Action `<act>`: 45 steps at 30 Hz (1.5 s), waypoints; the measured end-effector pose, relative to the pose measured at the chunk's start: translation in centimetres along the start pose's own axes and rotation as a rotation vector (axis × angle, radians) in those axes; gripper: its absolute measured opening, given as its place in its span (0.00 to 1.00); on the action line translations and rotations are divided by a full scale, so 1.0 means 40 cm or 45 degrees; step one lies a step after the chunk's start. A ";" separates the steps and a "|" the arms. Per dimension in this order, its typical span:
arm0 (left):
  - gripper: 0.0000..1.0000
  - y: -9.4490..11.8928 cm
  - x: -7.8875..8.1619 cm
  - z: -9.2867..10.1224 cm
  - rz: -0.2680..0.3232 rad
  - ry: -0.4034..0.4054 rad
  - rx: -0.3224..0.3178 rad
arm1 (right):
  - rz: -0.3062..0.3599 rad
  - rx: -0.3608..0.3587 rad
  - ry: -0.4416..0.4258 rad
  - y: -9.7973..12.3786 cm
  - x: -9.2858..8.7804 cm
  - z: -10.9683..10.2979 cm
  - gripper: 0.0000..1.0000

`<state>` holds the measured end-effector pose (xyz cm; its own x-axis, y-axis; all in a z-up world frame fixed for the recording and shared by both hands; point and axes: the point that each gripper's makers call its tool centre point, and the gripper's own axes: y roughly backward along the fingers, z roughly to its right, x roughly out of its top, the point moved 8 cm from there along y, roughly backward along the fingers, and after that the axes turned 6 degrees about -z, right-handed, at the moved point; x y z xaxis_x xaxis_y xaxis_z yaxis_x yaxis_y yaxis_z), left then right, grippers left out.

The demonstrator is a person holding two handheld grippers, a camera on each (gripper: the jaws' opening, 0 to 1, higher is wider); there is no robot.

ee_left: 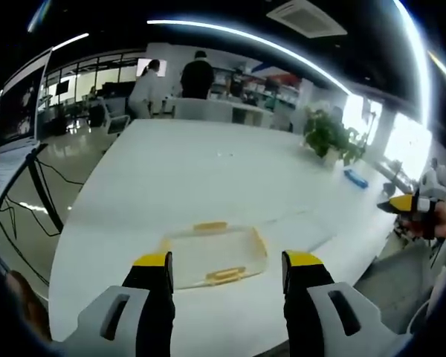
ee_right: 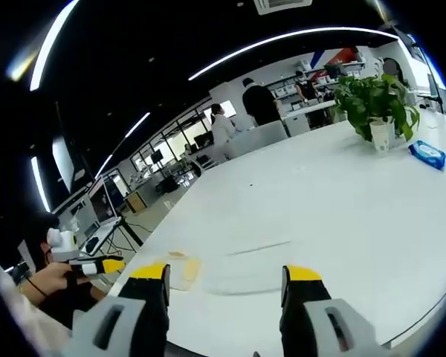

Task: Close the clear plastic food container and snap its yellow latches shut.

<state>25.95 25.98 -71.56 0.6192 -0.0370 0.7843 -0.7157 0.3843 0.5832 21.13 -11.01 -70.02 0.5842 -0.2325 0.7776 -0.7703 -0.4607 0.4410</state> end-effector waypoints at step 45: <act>0.57 0.008 -0.017 -0.042 -0.018 0.030 0.019 | -0.061 0.060 0.032 -0.054 -0.015 -0.051 0.57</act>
<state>25.84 27.66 -72.27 0.6368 -0.0207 0.7708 -0.7114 0.3698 0.5977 21.91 -8.12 -70.52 0.6130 -0.1877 0.7675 -0.7283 -0.5109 0.4567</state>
